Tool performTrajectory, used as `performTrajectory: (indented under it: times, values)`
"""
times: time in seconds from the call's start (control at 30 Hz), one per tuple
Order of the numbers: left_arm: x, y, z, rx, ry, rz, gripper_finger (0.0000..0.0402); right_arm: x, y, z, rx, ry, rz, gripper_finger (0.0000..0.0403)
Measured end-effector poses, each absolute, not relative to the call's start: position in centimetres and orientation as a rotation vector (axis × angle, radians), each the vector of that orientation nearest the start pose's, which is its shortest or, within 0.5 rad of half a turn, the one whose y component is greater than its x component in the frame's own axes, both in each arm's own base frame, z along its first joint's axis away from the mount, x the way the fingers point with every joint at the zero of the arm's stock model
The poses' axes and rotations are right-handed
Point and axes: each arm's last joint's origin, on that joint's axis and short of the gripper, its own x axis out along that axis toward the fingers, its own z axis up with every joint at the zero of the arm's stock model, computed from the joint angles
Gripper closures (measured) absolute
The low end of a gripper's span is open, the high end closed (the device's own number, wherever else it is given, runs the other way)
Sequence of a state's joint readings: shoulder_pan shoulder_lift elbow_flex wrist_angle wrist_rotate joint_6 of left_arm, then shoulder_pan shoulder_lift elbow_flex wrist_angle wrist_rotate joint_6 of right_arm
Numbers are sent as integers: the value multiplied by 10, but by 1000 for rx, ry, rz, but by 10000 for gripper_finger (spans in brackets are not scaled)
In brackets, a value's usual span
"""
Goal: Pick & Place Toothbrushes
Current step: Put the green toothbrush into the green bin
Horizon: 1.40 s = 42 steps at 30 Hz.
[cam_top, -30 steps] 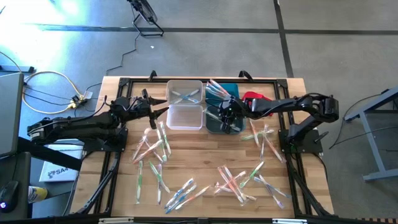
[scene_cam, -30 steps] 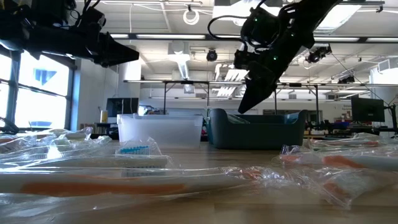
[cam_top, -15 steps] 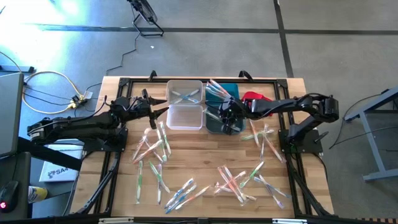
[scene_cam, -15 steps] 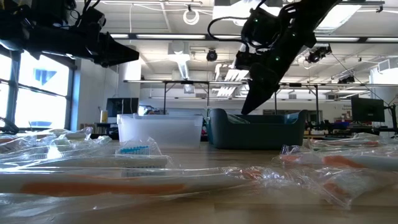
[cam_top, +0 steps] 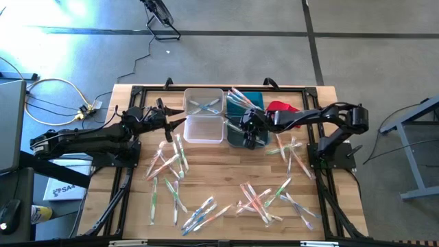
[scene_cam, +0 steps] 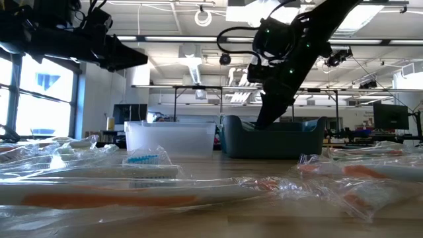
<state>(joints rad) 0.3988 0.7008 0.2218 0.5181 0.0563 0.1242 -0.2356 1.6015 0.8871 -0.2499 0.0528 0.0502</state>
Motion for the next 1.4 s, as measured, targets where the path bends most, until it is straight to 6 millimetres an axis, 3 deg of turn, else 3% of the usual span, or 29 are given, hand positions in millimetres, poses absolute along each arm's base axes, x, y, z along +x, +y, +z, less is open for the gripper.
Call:
performTrajectory:
  times: [0.3,0.63,0.93,1.23,1.4]
  values:
    - [148,61,216,126,3,343,245,304,-75,169,106,927,-305,237]
    - [148,61,216,126,2,343,245,304,-75,169,101,932,-302,329]
    - [148,61,216,125,2,342,245,304,-75,169,102,932,-302,380]
    - [148,60,216,125,3,338,245,304,-75,171,102,925,-302,384]
    - [148,60,216,125,4,339,245,301,-74,181,103,891,-303,387]
